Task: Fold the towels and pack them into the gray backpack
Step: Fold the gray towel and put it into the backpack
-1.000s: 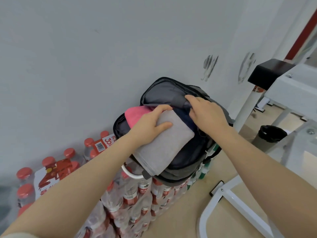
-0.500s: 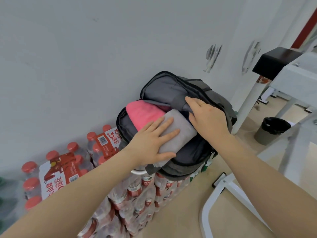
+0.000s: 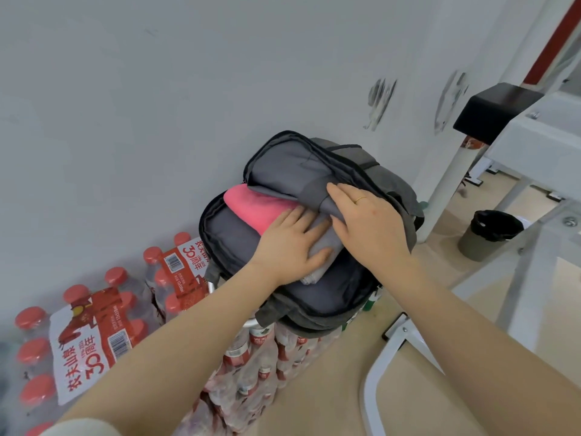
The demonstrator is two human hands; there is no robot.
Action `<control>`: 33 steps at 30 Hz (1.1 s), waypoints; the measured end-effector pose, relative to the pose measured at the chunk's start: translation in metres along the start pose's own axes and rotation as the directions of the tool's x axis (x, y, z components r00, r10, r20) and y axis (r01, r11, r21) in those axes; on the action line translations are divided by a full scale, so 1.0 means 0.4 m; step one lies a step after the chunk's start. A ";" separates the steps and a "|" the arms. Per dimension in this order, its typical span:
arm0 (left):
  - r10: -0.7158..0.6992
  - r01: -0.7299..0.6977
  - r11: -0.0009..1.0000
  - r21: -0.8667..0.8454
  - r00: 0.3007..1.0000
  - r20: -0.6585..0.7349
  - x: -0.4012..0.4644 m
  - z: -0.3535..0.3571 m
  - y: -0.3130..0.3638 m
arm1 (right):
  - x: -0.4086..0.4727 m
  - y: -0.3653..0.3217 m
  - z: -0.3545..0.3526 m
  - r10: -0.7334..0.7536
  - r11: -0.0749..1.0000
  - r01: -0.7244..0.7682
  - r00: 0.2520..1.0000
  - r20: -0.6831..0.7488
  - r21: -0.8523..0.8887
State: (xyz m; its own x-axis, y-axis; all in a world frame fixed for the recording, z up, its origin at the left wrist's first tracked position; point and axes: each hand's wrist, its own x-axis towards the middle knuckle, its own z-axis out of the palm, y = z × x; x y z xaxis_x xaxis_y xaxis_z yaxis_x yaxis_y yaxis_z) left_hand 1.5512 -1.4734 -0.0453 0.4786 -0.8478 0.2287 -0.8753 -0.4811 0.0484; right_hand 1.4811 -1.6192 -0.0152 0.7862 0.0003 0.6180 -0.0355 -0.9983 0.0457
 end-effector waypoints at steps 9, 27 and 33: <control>0.154 -0.136 0.976 0.170 0.983 -0.096 -0.156 0.029 -0.074 | -0.045 -0.045 0.030 -0.033 0.984 0.036 0.999 0.020 -0.174; -0.255 0.263 0.964 0.047 0.957 -0.136 -0.332 -0.046 -0.077 | -0.066 -0.189 0.010 0.076 0.987 -0.037 0.964 0.253 -0.156; -0.508 0.501 0.861 -0.089 0.847 -0.155 -0.522 -0.082 -0.048 | -0.106 -0.400 -0.027 -0.311 0.913 0.212 0.913 0.262 0.348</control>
State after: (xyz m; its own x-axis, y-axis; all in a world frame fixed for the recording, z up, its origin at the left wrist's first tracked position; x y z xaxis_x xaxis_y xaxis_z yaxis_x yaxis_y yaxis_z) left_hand 1.4658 -1.2800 -0.0621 0.8398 -0.4390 0.3196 -0.5204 -0.8186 0.2430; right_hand 1.4468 -1.4589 -0.0401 0.8909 0.2961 0.3445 0.3486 -0.9318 -0.1006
